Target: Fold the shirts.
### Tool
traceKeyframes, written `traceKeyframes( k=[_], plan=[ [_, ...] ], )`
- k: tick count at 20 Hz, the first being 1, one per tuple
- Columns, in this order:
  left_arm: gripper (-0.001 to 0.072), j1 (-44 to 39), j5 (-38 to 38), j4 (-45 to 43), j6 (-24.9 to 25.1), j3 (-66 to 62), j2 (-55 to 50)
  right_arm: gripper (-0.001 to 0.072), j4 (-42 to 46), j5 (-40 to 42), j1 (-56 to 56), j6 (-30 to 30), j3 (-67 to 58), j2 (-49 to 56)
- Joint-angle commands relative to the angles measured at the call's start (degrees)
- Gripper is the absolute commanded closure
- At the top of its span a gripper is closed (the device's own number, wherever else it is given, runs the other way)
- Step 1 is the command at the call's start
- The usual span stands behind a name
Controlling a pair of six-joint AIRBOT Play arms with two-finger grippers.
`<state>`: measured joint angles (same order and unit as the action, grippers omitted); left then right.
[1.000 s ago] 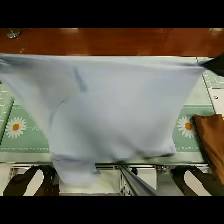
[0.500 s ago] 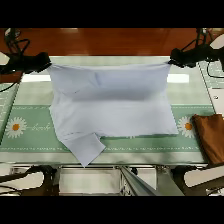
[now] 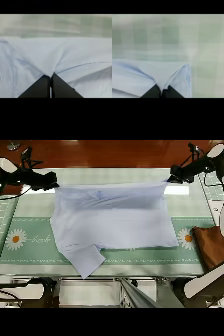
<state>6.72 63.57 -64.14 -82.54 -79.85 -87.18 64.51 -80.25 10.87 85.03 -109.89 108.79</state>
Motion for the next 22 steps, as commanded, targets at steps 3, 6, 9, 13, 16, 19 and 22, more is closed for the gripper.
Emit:
traceKeyframes(
  k=[3, 6, 9, 13, 16, 19, 22],
  plan=[
    [0.0684, 1.9, 10.7, -1.4, 4.0, 7.0, 0.0, 0.0691, 0.5, -9.3, 1.9, -1.2, 4.4, 0.2],
    [0.0684, 1.3, 9.4, -1.4, 4.1, 12.9, -0.9, 0.0691, 1.2, -6.8, 0.1, -1.9, 11.0, 0.2],
    [0.0172, 1.2, 10.7, -1.4, 3.7, 13.7, -1.3, 0.0066, 1.1, -4.2, -0.7, -1.1, 12.8, 0.0],
    [0.0006, 3.5, 13.6, -2.9, 2.9, 13.0, 2.3, 0.0087, 4.7, -7.2, 2.2, -1.7, 13.0, -5.1],
    [0.0006, 7.9, 13.2, -3.6, 2.9, 21.9, 11.1, 0.0087, 7.2, -1.7, 7.0, -1.7, 23.0, -14.3],
    [0.0006, 16.5, 12.2, -1.3, 3.9, 39.2, 21.3, 0.0087, -6.3, 11.9, 11.6, -7.8, 44.9, -26.8],
    [0.0007, 24.9, 10.4, 13.4, 8.6, 53.5, 31.8, 0.0087, -17.9, 19.5, 12.6, -15.5, 62.4, -36.2]
  ],
)
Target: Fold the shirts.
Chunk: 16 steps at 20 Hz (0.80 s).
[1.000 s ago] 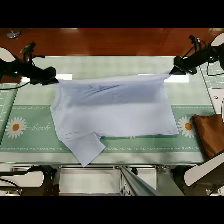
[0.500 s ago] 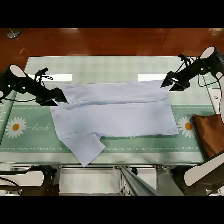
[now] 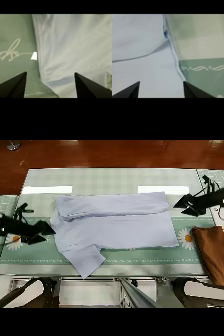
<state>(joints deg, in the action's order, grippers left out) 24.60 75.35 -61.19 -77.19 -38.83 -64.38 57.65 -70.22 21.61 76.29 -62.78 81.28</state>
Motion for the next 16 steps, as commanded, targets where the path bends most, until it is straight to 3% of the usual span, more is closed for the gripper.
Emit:
traceKeyframes(
  k=[1, 7, 10, 16],
  plan=[
    [0.0006, 8.2, -1.8, 10.6, 2.8, 15.5, 11.7, 0.0087, -11.7, 10.4, 1.7, -7.0, 18.7, -10.2],
    [0.0006, 5.2, -1.7, 12.7, 0.4, 21.3, 17.2, 0.0087, -12.4, 8.6, 1.7, -9.6, 24.9, -11.5],
    [0.0006, 0.5, -3.6, 7.6, -4.8, 21.3, 17.2, 0.0087, -13.5, 8.5, 1.8, -9.6, 24.9, -11.5],
    [0.0007, -10.3, -10.6, 10.5, -8.2, 25.7, 16.9, 0.0087, -14.3, 8.6, 1.8, -9.5, 24.9, -11.5]
  ],
)
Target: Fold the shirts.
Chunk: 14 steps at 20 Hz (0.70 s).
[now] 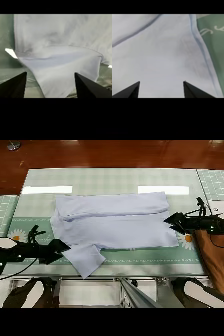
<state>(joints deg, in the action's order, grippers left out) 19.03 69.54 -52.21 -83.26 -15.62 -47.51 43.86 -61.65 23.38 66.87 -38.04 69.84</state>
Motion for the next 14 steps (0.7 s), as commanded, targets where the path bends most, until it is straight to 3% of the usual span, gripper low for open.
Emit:
traceKeyframes(
  k=[1, 3, 4, 5, 6, 10, 14],
  plan=[
    [0.0007, -6.3, -7.2, 4.0, -2.1, 3.6, 0.0, 0.0087, -0.5, 0.1, 0.1, -0.1, 0.0, -0.1],
    [0.0011, -9.8, -10.8, 7.3, -2.0, 4.6, 0.0, 0.0087, 0.2, -0.9, 2.9, 0.6, -1.8, -0.1],
    [0.0169, -11.2, -11.7, 7.2, -2.0, 4.6, 0.1, 0.0088, 0.2, -2.3, 5.4, 1.0, -3.0, -0.1],
    [0.0628, -12.1, -11.7, 7.3, -0.7, 4.6, 0.1, 0.0088, 1.0, -3.2, 8.3, 1.5, -3.7, -0.1],
    [0.0686, -12.7, -11.5, 7.3, 0.9, 4.4, 0.1, 0.0087, 3.7, -4.4, 11.0, 2.9, -3.8, -0.1],
    [0.0685, -12.7, -11.1, 7.3, 1.8, 4.2, 0.5, 0.0087, 28.6, -10.1, 14.3, 15.2, -2.4, -0.1],
    [0.0684, -12.8, -11.0, 7.3, 1.8, 4.2, 0.5, 0.0088, 28.1, -11.2, 10.0, 15.9, 1.8, 0.1]
  ],
)
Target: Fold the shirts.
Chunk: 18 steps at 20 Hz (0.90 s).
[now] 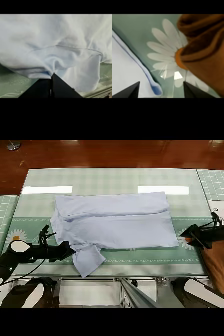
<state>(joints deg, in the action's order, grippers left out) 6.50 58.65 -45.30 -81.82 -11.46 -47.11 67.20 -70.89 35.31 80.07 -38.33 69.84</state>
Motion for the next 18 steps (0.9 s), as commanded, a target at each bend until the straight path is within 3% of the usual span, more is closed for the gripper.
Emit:
traceKeyframes(
  k=[1, 5, 9, 10, 11, 12, 13, 18],
  plan=[
    [0.0684, -0.2, -0.1, 0.4, 0.3, 0.0, 0.1, 0.0087, 4.5, -2.7, -4.2, 2.3, 2.1, 0.7],
    [0.0684, -0.2, -0.2, 0.4, 0.3, 0.0, 0.1, 0.0088, -5.6, -2.0, -9.1, -2.8, 2.1, 3.2],
    [0.0684, -0.2, -0.2, 0.4, 0.3, 0.0, 0.1, 0.0105, -11.1, 1.8, -9.4, -4.2, 1.8, 4.2],
    [0.0684, -0.2, -0.2, 0.4, 0.3, 0.0, 0.1, 0.0173, -11.3, 1.8, -9.4, -4.3, 1.3, 4.2],
    [0.0684, -0.2, -0.2, 0.4, 0.4, 0.0, 0.1, 0.0366, -11.3, 1.6, -9.4, -4.9, 0.7, 4.2],
    [0.0684, -0.2, -0.2, 0.4, 0.4, -0.1, 0.1, 0.0665, -11.6, 0.7, -9.4, -6.9, -0.1, 4.2],
    [0.0684, 0.0, -0.1, 0.3, 0.8, -0.6, 0.1, 0.0692, -11.8, -0.3, -9.4, -8.1, -1.1, 4.2],
    [0.0684, 6.0, 1.4, 0.3, 3.4, -10.9, -0.2, 0.0692, -12.0, -3.7, -9.4, -7.4, -11.3, 4.4]
  ],
)
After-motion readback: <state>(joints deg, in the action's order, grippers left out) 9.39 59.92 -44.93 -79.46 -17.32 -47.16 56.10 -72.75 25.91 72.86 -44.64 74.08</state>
